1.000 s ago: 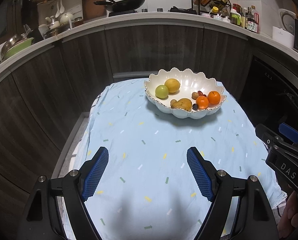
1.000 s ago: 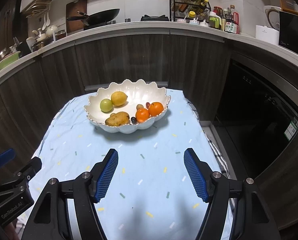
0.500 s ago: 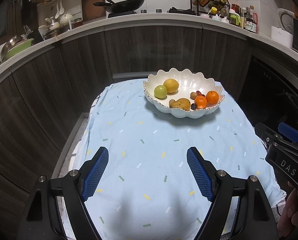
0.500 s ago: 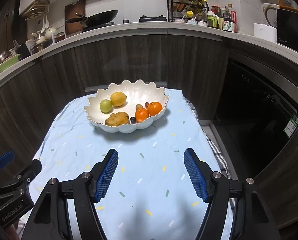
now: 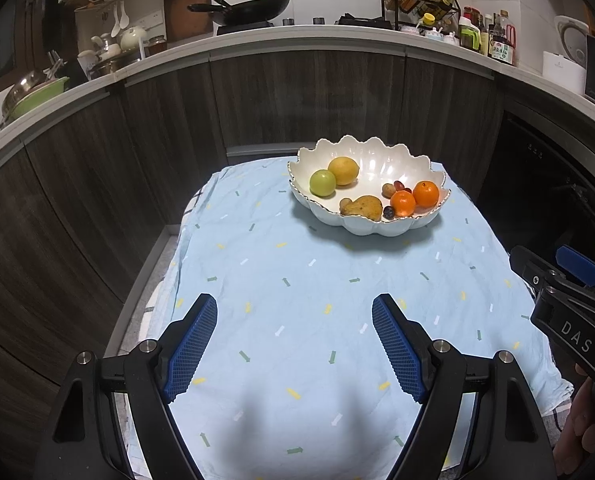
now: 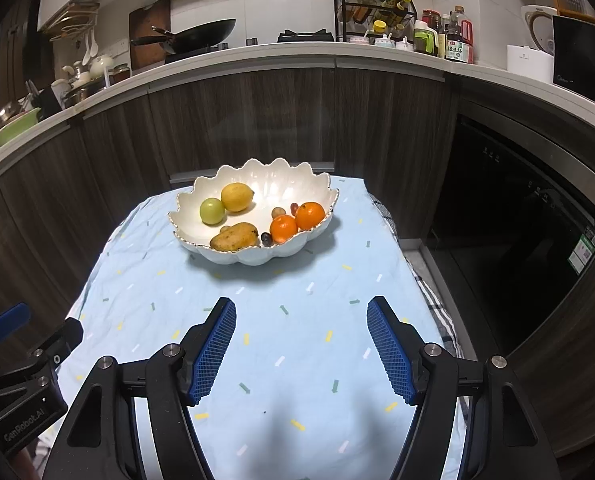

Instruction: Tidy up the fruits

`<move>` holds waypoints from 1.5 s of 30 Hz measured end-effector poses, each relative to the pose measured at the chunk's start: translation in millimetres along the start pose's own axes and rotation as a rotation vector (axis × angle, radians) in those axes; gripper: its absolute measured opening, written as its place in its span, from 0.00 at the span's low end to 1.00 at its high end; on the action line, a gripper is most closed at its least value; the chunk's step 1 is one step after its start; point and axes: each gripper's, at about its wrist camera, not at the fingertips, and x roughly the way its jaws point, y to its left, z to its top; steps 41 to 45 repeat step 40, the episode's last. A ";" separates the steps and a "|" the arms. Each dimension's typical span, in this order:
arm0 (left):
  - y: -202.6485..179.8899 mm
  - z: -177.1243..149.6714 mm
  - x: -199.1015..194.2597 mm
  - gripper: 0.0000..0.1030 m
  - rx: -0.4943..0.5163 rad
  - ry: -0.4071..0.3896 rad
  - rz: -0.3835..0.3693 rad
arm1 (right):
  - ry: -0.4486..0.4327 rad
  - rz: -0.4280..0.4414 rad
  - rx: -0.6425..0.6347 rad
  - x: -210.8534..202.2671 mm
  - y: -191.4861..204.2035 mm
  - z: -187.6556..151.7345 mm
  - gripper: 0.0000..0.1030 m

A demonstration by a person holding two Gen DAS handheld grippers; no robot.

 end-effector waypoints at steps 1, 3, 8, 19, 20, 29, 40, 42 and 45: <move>-0.3 -0.1 -0.2 0.76 0.002 -0.002 0.001 | 0.001 0.000 0.001 0.2 -0.1 -0.1 0.67; -0.6 -0.4 0.0 0.76 0.002 -0.002 0.006 | 0.002 0.000 0.003 -0.3 0.0 0.0 0.67; -1.0 -0.9 2.6 0.76 0.000 0.011 0.002 | 0.003 0.000 0.001 0.3 0.8 -0.8 0.67; 0.0 -0.6 3.9 0.76 -0.004 0.018 0.002 | 0.007 0.001 0.002 1.9 1.2 -2.3 0.67; 0.4 -0.6 4.2 0.76 -0.005 0.020 0.003 | 0.007 0.001 0.002 1.6 2.1 -2.6 0.67; 1.1 -0.7 7.6 0.76 -0.016 0.028 -0.001 | 0.012 0.003 0.001 4.6 2.1 -3.7 0.67; -1.0 -2.4 10.3 0.79 -0.012 0.027 -0.001 | 0.019 0.004 0.007 7.8 -0.2 -5.3 0.67; -1.0 -2.4 10.3 0.79 -0.012 0.027 -0.001 | 0.019 0.004 0.007 7.8 -0.2 -5.3 0.67; -1.0 -2.4 10.3 0.79 -0.012 0.027 -0.001 | 0.019 0.004 0.007 7.8 -0.2 -5.3 0.67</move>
